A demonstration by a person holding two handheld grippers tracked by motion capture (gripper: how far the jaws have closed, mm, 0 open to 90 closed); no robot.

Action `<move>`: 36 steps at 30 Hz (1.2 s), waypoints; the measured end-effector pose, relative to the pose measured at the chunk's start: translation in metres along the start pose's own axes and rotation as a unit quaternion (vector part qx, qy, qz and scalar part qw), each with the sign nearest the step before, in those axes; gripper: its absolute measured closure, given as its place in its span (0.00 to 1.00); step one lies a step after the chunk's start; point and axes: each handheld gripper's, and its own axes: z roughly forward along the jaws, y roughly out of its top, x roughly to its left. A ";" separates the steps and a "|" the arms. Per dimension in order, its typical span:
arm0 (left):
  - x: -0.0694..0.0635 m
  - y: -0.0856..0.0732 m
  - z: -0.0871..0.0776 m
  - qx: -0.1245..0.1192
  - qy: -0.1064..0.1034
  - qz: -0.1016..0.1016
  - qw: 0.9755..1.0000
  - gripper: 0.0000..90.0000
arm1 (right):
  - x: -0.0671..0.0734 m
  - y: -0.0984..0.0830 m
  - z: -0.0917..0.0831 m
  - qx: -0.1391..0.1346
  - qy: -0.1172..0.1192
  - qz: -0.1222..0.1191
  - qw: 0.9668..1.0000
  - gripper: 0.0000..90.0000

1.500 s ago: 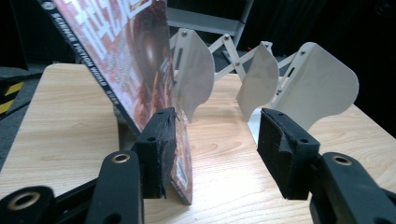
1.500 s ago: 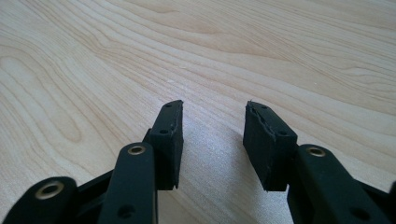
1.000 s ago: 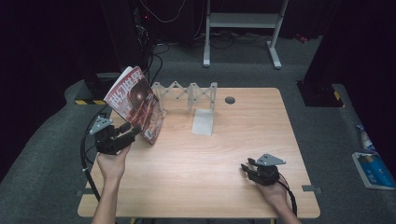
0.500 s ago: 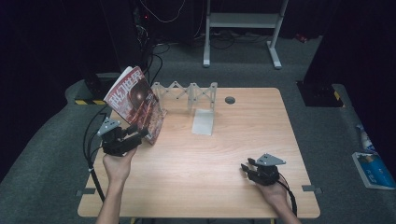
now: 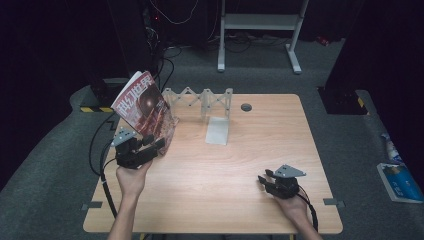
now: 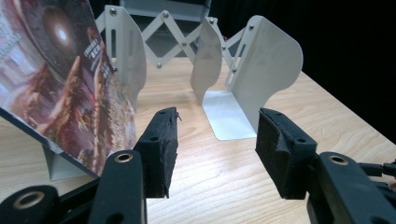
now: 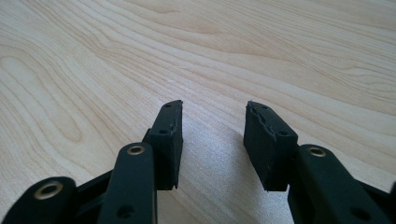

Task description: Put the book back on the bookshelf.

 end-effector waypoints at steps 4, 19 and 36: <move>-0.004 -0.001 0.001 0.004 -0.006 0.003 1.000 0.54 | 0.000 0.000 0.000 0.000 0.000 0.000 1.000 0.63; -0.017 -0.009 0.011 0.020 -0.025 0.015 0.999 0.54 | 0.000 0.000 0.000 0.000 0.000 0.000 1.000 0.63; -0.028 -0.016 0.025 0.029 -0.049 0.016 0.998 0.55 | 0.000 0.000 0.000 0.000 0.000 0.000 1.000 0.63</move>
